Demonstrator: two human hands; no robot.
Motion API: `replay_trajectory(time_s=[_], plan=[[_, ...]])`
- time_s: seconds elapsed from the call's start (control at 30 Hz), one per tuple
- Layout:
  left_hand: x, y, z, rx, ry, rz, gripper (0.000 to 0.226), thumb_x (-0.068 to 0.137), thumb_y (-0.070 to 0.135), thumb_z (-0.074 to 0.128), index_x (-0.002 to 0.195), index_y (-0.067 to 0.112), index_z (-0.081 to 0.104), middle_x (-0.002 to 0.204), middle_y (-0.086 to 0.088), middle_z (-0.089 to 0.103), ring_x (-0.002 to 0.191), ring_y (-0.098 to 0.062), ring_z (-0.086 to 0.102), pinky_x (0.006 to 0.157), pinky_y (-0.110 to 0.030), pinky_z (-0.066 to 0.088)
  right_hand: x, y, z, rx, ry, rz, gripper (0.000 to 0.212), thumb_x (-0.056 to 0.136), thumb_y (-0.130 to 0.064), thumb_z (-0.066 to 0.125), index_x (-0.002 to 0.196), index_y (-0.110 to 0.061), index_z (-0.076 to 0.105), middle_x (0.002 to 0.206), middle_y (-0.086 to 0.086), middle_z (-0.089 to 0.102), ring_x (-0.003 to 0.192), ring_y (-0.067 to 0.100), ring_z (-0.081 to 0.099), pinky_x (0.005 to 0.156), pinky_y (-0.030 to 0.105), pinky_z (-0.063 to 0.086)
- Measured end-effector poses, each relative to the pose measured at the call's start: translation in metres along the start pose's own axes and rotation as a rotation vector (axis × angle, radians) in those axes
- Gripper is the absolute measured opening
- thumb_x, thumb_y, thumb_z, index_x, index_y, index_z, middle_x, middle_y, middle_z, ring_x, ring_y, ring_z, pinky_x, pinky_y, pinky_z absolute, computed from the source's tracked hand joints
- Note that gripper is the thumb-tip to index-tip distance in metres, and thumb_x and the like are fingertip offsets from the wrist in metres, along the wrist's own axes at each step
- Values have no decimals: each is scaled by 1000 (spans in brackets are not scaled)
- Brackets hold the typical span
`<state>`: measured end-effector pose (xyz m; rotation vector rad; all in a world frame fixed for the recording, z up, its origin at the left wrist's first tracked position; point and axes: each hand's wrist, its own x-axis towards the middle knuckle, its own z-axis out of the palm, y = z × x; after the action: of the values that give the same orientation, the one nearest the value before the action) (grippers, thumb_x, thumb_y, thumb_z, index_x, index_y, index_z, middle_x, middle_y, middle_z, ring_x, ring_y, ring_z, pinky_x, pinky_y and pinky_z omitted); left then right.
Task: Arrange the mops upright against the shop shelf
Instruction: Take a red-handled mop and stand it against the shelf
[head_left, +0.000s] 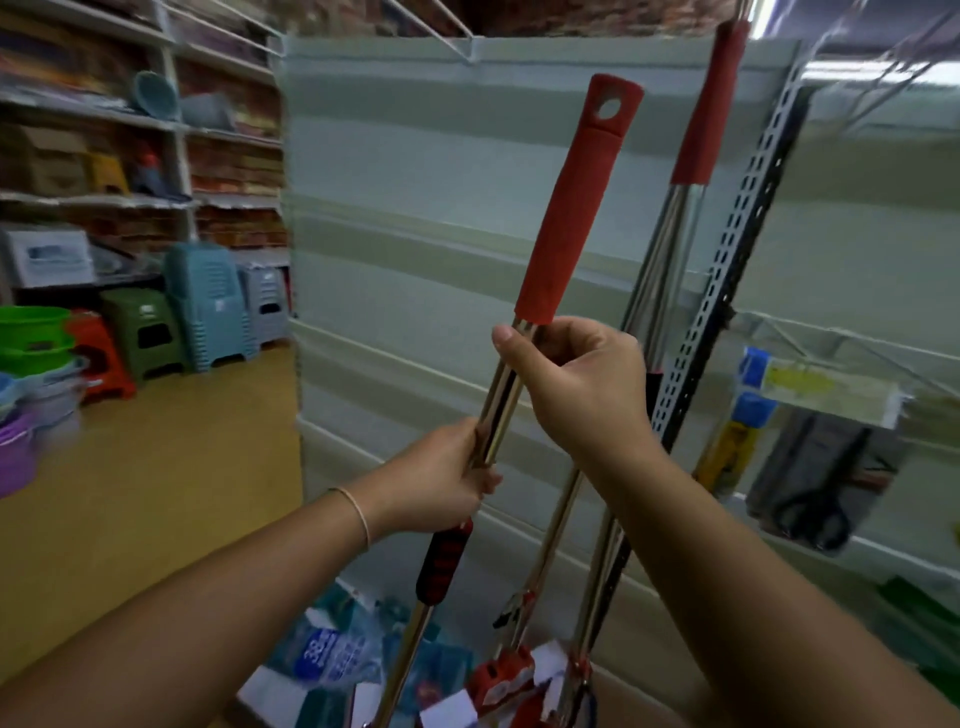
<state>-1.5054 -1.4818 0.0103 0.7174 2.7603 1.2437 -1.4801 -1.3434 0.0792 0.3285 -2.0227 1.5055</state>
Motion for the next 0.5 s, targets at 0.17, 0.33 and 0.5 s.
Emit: replay_trajectory(time_s=[0.17, 0.33, 0.5], plan=[[39, 8, 0, 63, 40, 37, 11, 89, 23, 59, 96, 23, 51, 88, -4, 61, 84, -20, 63, 83, -46, 55, 32, 10, -9, -55, 47, -23, 21, 84, -33, 76, 76, -14, 74, 61, 7, 67, 51, 11, 57, 53, 37, 52], [70, 18, -1, 122, 73, 82, 14, 88, 26, 62, 94, 22, 50, 85, -1, 57, 82, -20, 60, 77, -38, 53, 58, 17, -20, -76, 73, -35, 19, 86, -32, 74, 75, -17, 73, 53, -9, 61, 49, 5, 55, 52, 28, 47], [94, 33, -6, 174, 44, 125, 18, 86, 30, 64, 93, 22, 50, 87, -1, 58, 82, -19, 60, 78, -43, 54, 77, 16, -34, -131, 131, -48, 18, 87, -32, 73, 73, -19, 72, 55, -9, 63, 50, 5, 57, 51, 25, 49]])
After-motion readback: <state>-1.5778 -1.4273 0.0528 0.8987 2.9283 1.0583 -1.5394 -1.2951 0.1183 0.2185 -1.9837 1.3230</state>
